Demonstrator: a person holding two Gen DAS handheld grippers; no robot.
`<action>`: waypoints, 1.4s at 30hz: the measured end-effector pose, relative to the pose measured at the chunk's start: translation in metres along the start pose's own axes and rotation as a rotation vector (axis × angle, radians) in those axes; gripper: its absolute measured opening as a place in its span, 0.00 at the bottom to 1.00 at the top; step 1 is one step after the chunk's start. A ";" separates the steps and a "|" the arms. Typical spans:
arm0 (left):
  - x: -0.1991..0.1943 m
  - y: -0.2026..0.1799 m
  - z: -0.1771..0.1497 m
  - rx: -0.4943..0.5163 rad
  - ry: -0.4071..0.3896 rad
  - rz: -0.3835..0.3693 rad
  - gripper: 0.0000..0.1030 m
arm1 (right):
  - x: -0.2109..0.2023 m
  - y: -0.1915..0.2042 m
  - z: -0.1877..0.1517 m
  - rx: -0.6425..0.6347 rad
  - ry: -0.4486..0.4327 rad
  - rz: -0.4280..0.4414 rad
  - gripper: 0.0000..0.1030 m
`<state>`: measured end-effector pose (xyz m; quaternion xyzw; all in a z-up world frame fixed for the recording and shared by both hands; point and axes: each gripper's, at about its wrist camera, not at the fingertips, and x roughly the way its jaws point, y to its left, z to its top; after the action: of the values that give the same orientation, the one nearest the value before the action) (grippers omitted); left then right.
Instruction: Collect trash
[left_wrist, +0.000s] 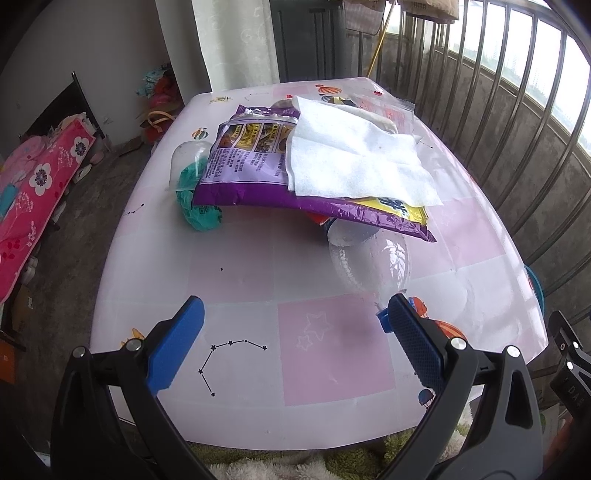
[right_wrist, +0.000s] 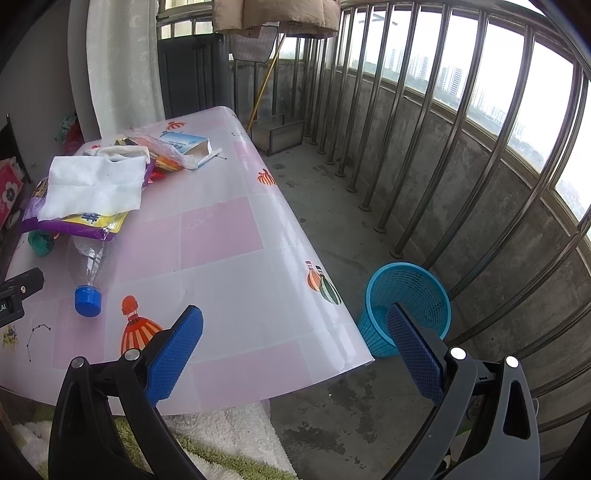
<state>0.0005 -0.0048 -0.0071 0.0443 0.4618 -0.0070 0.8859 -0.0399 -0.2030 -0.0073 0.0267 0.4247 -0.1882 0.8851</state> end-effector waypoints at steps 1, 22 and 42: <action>0.000 0.000 0.000 0.000 0.000 0.001 0.93 | -0.001 -0.001 0.000 0.000 0.001 0.002 0.94; 0.002 0.002 -0.006 -0.006 0.005 0.001 0.93 | -0.004 -0.002 -0.001 0.000 -0.009 -0.001 0.94; 0.004 0.092 0.027 -0.153 -0.207 -0.248 0.93 | 0.010 0.061 0.056 -0.069 -0.154 0.258 0.94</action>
<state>0.0297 0.0849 0.0113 -0.0817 0.3695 -0.0854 0.9217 0.0290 -0.1611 0.0140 0.0363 0.3549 -0.0597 0.9323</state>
